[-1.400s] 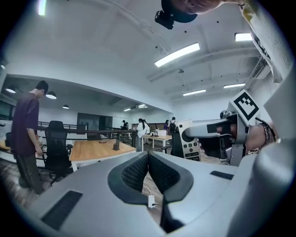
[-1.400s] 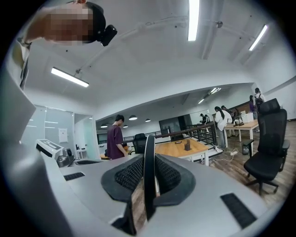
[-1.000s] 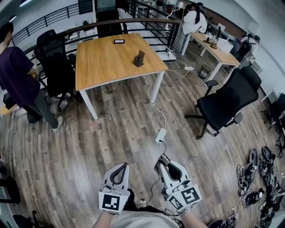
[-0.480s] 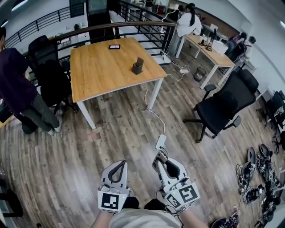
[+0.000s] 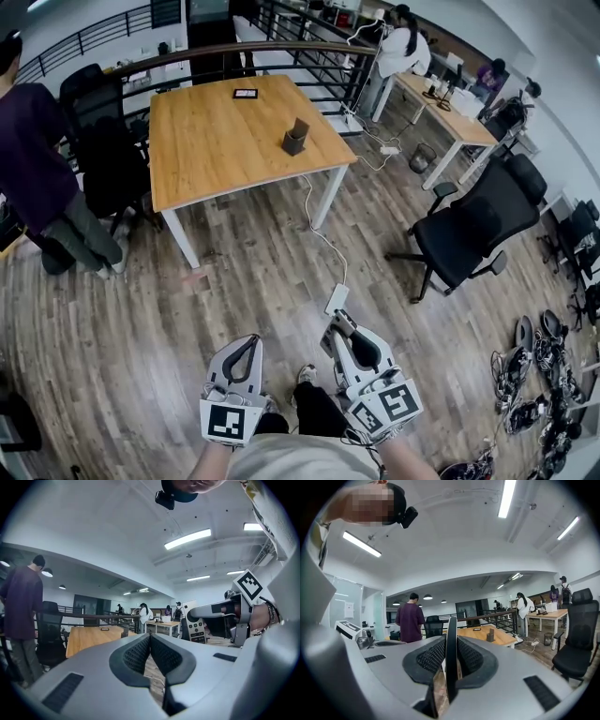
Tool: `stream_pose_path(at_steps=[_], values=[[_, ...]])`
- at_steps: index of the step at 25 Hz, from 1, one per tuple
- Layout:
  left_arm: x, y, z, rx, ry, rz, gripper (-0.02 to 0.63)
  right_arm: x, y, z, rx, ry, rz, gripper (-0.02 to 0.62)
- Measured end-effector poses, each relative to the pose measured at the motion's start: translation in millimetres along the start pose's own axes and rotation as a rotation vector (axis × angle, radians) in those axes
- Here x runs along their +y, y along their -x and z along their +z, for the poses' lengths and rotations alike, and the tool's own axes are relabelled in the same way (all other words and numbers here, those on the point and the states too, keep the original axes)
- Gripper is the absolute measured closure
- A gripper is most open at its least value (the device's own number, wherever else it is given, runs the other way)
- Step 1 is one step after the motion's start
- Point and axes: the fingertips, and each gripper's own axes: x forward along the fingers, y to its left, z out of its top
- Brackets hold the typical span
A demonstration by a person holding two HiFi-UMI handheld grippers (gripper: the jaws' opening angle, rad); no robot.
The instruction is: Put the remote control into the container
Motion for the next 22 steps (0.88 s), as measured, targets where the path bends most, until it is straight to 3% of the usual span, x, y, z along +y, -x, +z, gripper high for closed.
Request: stream_pose_path(at_steps=[10, 22], values=[[29, -56, 4, 0.003, -0.014, 0.064, 0.594, -35, -61, 9, -0.021, -0.002, 0.063, 0.512], [49, -189, 7, 0.027, -0.015, 0.142, 0.594, -143, -159, 27, 0.006, -0.031, 0.136, 0.512]])
